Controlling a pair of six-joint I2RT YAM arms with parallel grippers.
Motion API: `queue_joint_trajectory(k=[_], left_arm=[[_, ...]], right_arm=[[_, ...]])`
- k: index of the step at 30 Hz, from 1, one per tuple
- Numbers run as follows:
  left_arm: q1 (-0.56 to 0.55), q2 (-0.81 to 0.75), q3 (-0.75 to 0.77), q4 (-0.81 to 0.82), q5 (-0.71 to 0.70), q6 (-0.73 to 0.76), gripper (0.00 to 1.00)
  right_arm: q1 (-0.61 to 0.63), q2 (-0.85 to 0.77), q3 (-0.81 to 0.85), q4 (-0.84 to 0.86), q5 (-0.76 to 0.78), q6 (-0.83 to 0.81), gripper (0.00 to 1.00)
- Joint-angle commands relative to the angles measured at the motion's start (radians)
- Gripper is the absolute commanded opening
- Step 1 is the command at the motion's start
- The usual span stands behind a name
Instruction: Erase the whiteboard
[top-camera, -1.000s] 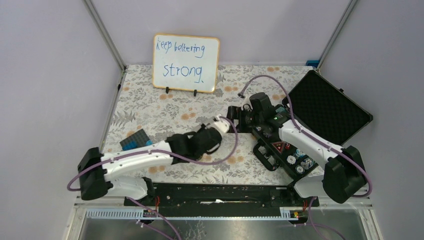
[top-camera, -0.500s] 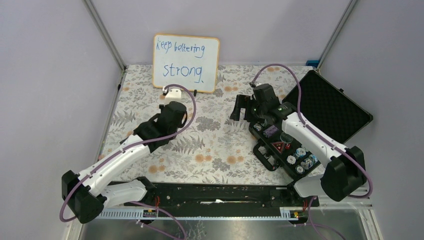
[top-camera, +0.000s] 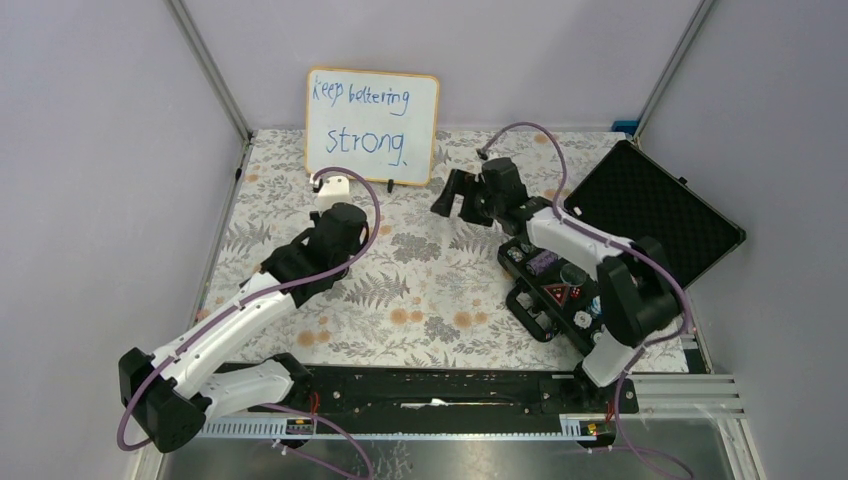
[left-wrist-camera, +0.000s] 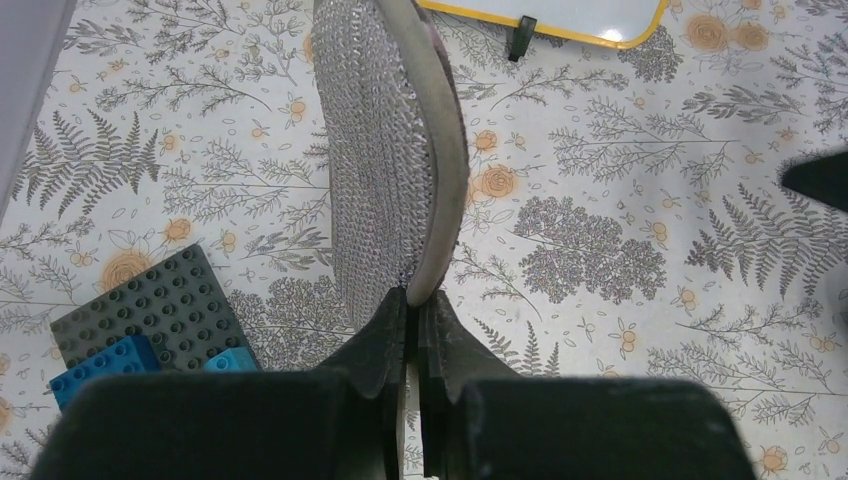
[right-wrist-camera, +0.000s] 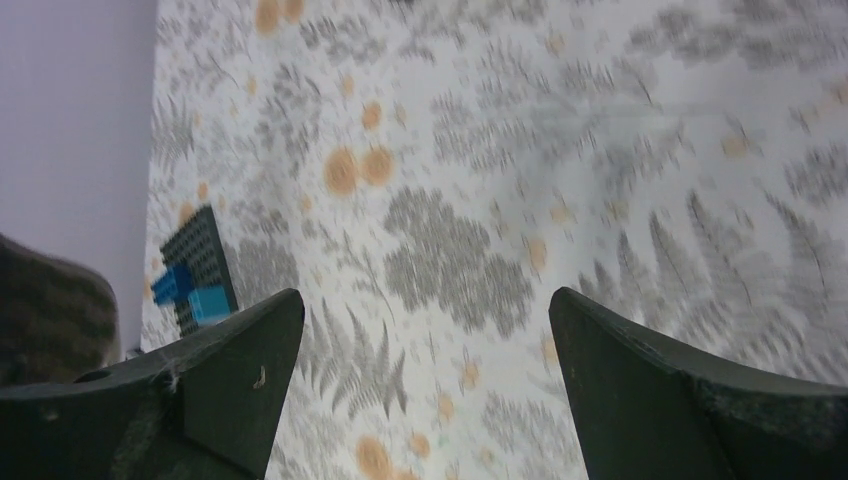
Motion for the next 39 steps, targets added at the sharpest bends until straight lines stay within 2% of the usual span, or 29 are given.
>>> queue_joint_trajectory(k=[1, 7, 15, 18, 21, 24, 27, 29, 35, 39], left_arm=[[0.005, -0.007, -0.011, 0.058, -0.019, -0.015, 0.0], [0.017, -0.033, -0.038, 0.11, -0.045, 0.029, 0.0], [0.047, -0.006, -0.042, 0.142, -0.107, 0.045, 0.0], [0.061, 0.014, -0.052, 0.166, -0.091, 0.05, 0.0], [0.093, 0.055, -0.047, 0.174, -0.052, 0.051, 0.0], [0.137, 0.09, -0.039, 0.176, 0.009, 0.051, 0.0], [0.159, 0.095, -0.04, 0.186, 0.037, 0.053, 0.0], [0.17, 0.092, -0.041, 0.196, 0.047, 0.054, 0.0], [0.181, 0.105, 0.01, 0.203, 0.069, 0.058, 0.0], [0.181, 0.12, 0.089, 0.233, 0.071, 0.103, 0.0]], right_arm=[[-0.007, 0.159, 0.141, 0.295, -0.008, 0.026, 1.0], [-0.067, 0.427, 0.36, 0.453, -0.075, 0.043, 1.0], [-0.145, 0.693, 0.711, 0.376, -0.184, 0.002, 0.99], [-0.174, 0.777, 0.818, 0.368, -0.278, 0.014, 0.92], [-0.192, 0.88, 0.977, 0.309, -0.386, -0.007, 0.79], [-0.192, 0.968, 1.065, 0.313, -0.478, -0.029, 0.74], [-0.194, 1.053, 1.219, 0.264, -0.577, -0.034, 0.69], [-0.195, 1.078, 1.244, 0.242, -0.592, -0.04, 0.68], [-0.198, 1.142, 1.295, 0.313, -0.671, 0.007, 0.62], [-0.198, 1.191, 1.351, 0.333, -0.722, 0.051, 0.48]])
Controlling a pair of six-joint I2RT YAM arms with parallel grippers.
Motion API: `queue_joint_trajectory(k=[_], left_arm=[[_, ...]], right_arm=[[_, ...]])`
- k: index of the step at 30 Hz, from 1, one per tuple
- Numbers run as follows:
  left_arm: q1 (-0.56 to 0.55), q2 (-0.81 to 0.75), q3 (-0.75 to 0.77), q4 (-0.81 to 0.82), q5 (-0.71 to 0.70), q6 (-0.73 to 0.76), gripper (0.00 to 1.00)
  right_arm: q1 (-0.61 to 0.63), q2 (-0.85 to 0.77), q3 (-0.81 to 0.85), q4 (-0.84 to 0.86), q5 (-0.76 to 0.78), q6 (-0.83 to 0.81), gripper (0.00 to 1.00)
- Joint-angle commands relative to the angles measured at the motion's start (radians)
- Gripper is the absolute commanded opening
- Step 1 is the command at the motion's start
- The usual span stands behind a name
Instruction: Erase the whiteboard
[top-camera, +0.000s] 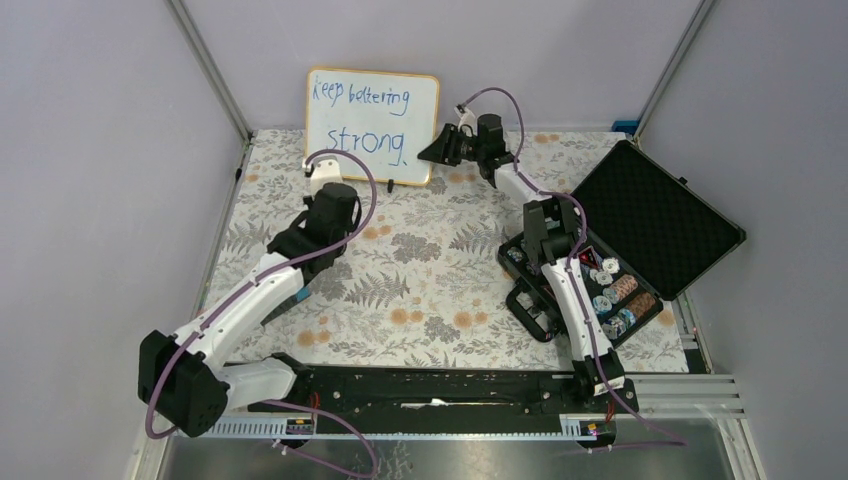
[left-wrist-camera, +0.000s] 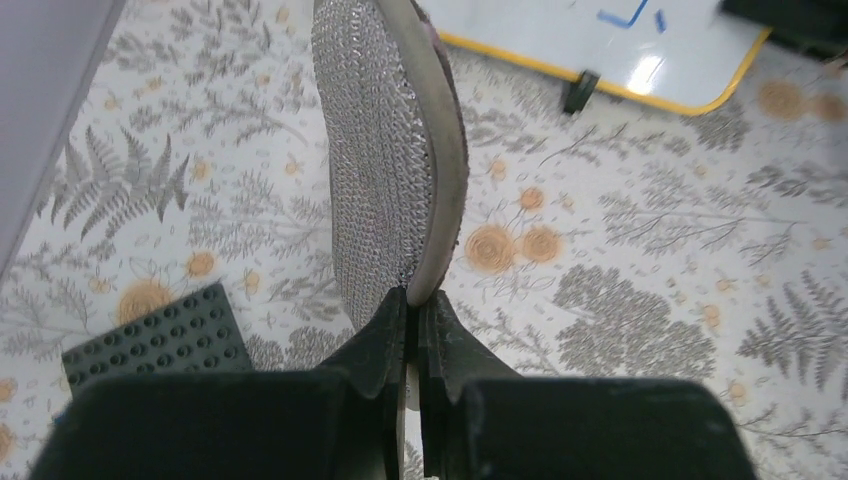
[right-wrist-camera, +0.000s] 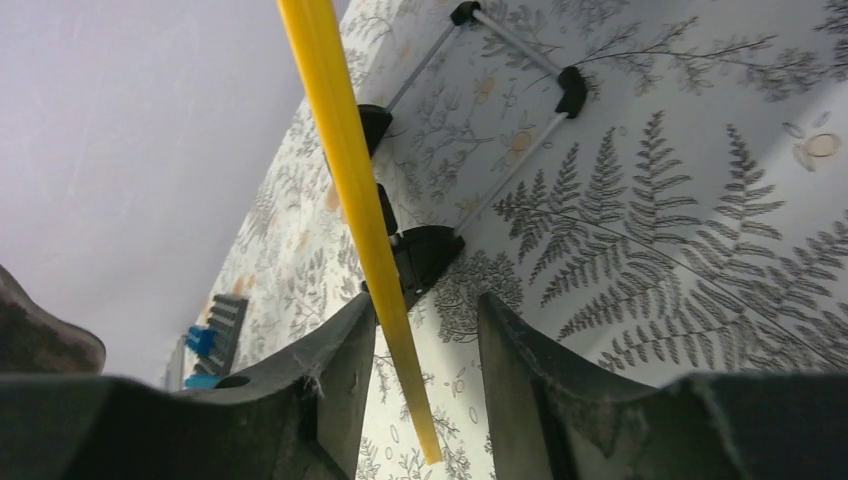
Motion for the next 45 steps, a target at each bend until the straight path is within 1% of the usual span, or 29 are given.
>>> queue_joint_trajectory(k=[1, 4, 6, 9, 14, 23, 25, 29, 34, 40, 45], left_arm=[[0.006, 0.01, 0.12, 0.106, 0.017, 0.061, 0.0], [0.007, 0.015, 0.14, 0.157, 0.006, 0.099, 0.0], [0.019, 0.009, 0.126, 0.178, 0.017, 0.1, 0.0], [0.053, -0.013, 0.096, 0.2, 0.061, 0.082, 0.0], [0.063, -0.061, 0.075, 0.216, 0.071, 0.087, 0.0], [0.064, -0.083, 0.065, 0.219, 0.082, 0.082, 0.0], [0.064, -0.087, 0.064, 0.218, 0.084, 0.079, 0.0], [0.064, -0.09, 0.062, 0.221, 0.092, 0.077, 0.0], [0.064, -0.079, 0.059, 0.224, 0.111, 0.074, 0.0], [0.064, -0.052, 0.062, 0.22, 0.112, 0.079, 0.0], [0.064, -0.039, 0.051, 0.238, 0.09, 0.113, 0.0]], right_arm=[[0.002, 0.034, 0.084, 0.08, -0.103, 0.058, 0.47], [0.002, 0.041, 0.083, 0.099, -0.108, 0.075, 0.43], [0.002, 0.043, 0.086, 0.105, -0.117, 0.079, 0.37], [0.002, 0.046, 0.087, 0.112, -0.132, 0.083, 0.24], [0.002, 0.051, 0.094, 0.112, -0.167, 0.081, 0.0], [0.003, 0.052, 0.077, 0.096, -0.281, 0.073, 0.0], [0.003, 0.044, 0.057, 0.088, -0.295, 0.072, 0.0], [0.009, 0.012, -0.015, 0.127, -0.342, 0.091, 0.0], [0.026, -0.052, -0.146, 0.208, -0.376, 0.11, 0.0], [0.035, -0.19, -0.388, 0.318, -0.378, 0.092, 0.0], [0.033, -0.255, -0.517, 0.358, -0.443, 0.075, 0.0]])
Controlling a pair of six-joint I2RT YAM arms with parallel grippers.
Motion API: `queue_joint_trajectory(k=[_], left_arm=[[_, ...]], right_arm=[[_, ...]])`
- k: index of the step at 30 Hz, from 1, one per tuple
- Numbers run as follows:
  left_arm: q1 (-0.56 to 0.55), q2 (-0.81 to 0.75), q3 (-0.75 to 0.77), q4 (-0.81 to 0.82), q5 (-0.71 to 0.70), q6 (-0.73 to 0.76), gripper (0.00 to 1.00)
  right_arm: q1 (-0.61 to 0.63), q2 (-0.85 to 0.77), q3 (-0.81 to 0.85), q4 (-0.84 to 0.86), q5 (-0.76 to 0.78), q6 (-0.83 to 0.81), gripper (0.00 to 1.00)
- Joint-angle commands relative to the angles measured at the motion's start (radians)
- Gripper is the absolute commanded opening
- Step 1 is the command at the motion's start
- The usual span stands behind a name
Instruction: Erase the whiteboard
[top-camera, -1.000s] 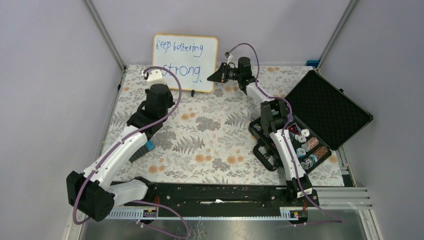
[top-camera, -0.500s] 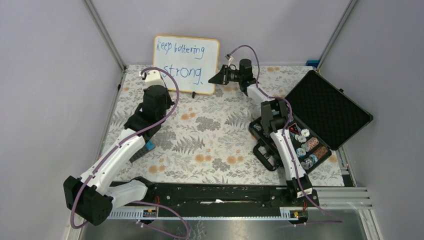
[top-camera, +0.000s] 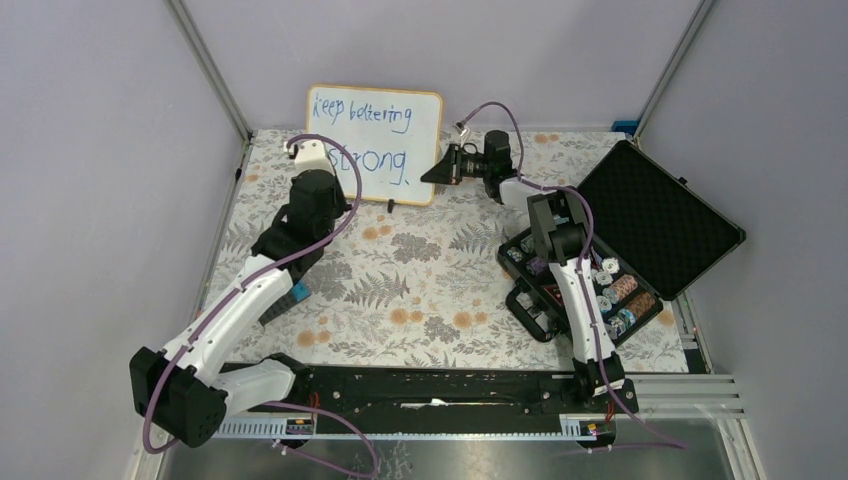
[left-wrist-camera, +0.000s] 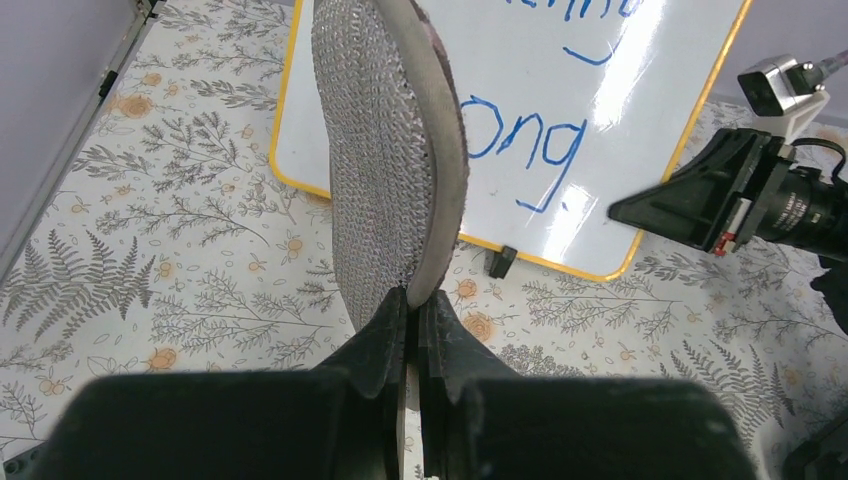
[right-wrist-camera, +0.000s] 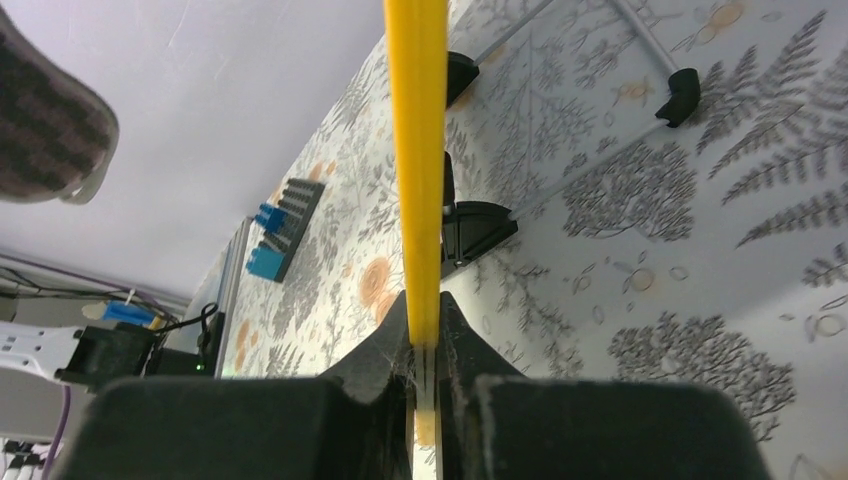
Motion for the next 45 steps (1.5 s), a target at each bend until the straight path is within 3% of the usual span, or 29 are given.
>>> queue_joint_trajectory(k=[1, 7, 13, 16, 26, 30, 35, 41, 45], left_arm=[[0.005, 0.014, -0.016, 0.07, -0.023, 0.041, 0.0], [0.025, 0.102, -0.013, 0.074, -0.011, 0.034, 0.0], [0.119, 0.357, 0.22, -0.275, -0.129, -0.256, 0.0], [0.137, 0.414, 0.251, -0.277, -0.14, -0.294, 0.0], [0.335, 0.586, 0.302, -0.109, 0.167, -0.261, 0.0], [0.337, 0.656, 0.337, -0.043, 0.267, -0.27, 0.0], [0.324, 0.819, 0.504, -0.088, 0.431, -0.311, 0.0], [0.278, 0.829, 0.478, 0.02, 0.574, -0.307, 0.0], [0.221, 0.856, 0.492, 0.051, 0.668, -0.315, 0.0]], right_arm=[[0.03, -0.099, -0.125, 0.014, -0.196, 0.041, 0.0], [0.022, -0.23, -0.368, 0.066, -0.184, -0.02, 0.0], [0.021, -0.254, -0.405, 0.088, -0.16, -0.026, 0.0], [0.021, -0.248, -0.41, 0.131, -0.172, 0.006, 0.0], [0.021, -0.248, -0.412, 0.127, -0.188, -0.003, 0.0], [0.022, -0.242, -0.4, 0.104, -0.178, -0.017, 0.0], [0.022, -0.236, -0.379, 0.041, -0.173, -0.049, 0.0], [0.026, -0.241, -0.331, -0.174, -0.134, -0.207, 0.0], [0.031, -0.255, -0.335, -0.21, -0.118, -0.247, 0.0]])
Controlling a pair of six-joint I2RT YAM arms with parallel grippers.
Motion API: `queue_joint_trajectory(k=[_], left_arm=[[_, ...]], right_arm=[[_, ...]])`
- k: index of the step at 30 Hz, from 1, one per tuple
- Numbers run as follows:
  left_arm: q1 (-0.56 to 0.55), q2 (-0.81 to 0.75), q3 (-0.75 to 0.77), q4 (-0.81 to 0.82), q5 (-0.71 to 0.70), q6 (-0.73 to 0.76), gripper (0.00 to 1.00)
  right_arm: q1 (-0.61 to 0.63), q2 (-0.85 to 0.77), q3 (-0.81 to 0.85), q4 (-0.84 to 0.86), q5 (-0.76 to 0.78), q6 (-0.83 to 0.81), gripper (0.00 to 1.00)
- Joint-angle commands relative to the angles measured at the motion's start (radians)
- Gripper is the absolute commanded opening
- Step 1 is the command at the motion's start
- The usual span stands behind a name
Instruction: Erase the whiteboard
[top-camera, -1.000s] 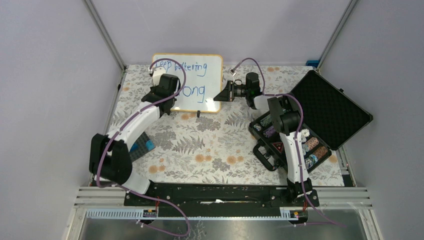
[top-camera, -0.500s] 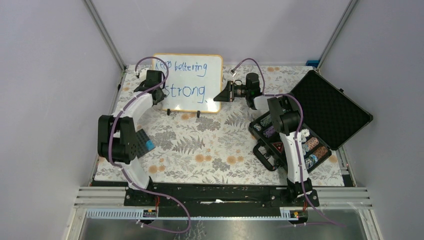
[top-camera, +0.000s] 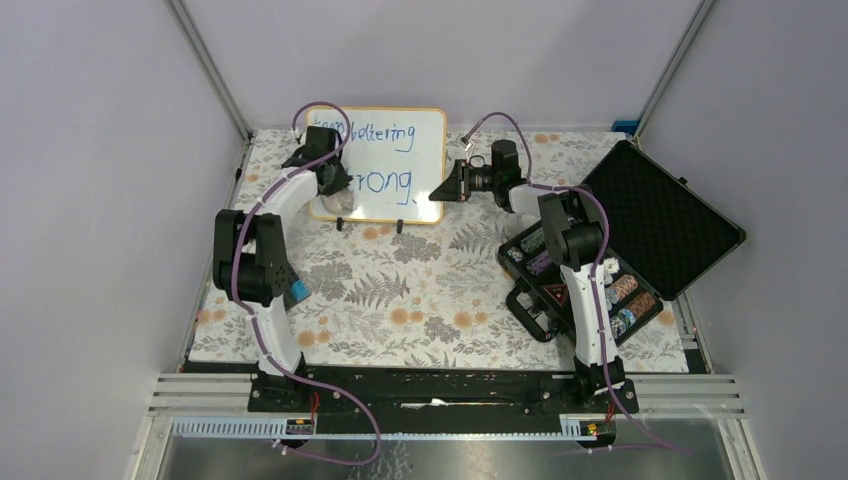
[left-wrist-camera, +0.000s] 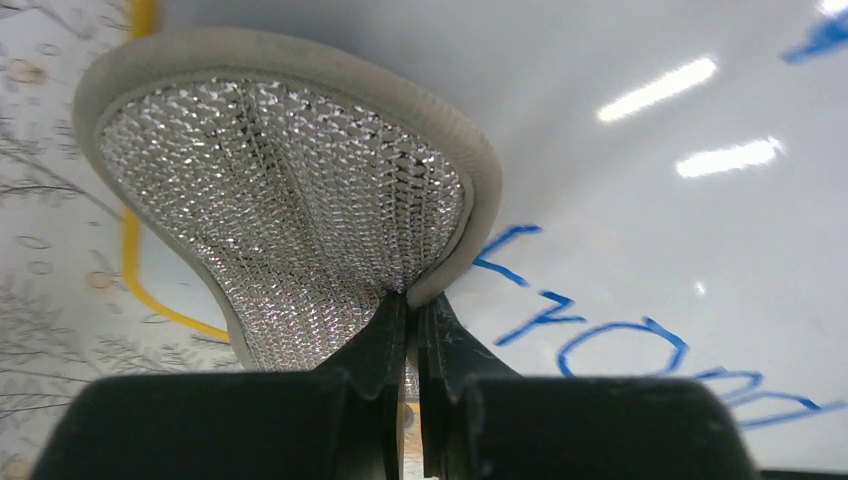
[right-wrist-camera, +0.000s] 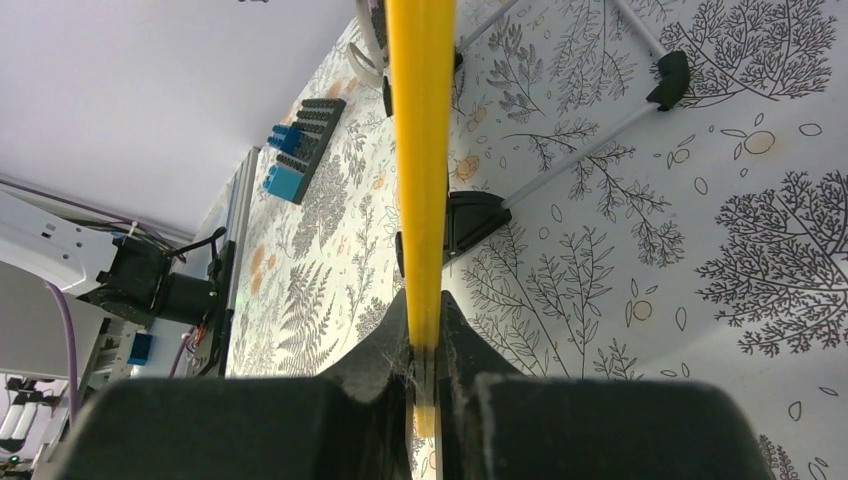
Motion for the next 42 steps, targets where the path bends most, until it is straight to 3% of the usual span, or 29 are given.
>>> queue_joint_trajectory(k=[1, 6, 10, 14, 22, 31, 37, 42], left_arm=[[-0.128, 0.051, 0.026, 0.217, 0.302, -0.053, 0.0], [-0.196, 0.036, 0.001, 0.329, 0.46, -0.038, 0.0], [-0.2, 0.092, 0.074, 0.239, 0.465, 0.013, 0.0], [-0.102, 0.108, 0.04, 0.239, 0.515, -0.055, 0.0], [0.113, -0.009, -0.041, 0.258, 0.443, -0.108, 0.0], [0.315, 0.086, 0.022, 0.233, 0.51, -0.094, 0.0], [0.284, 0.056, 0.007, 0.288, 0.532, -0.069, 0.0], [0.155, 0.032, 0.057, 0.258, 0.483, 0.058, 0.0]], right_arm=[[0.036, -0.041, 0.007, -0.174, -0.043, -0.071, 0.0], [0.036, -0.052, -0.006, -0.165, -0.046, -0.075, 0.0], [0.038, -0.066, -0.022, -0.143, -0.042, -0.07, 0.0], [0.036, -0.06, -0.023, -0.14, -0.04, -0.067, 0.0], [0.036, -0.06, -0.022, -0.142, -0.035, -0.068, 0.0], [0.036, -0.06, -0.022, -0.142, -0.032, -0.07, 0.0], [0.037, -0.059, -0.02, -0.142, -0.032, -0.071, 0.0], [0.037, -0.059, -0.021, -0.142, -0.032, -0.07, 0.0]])
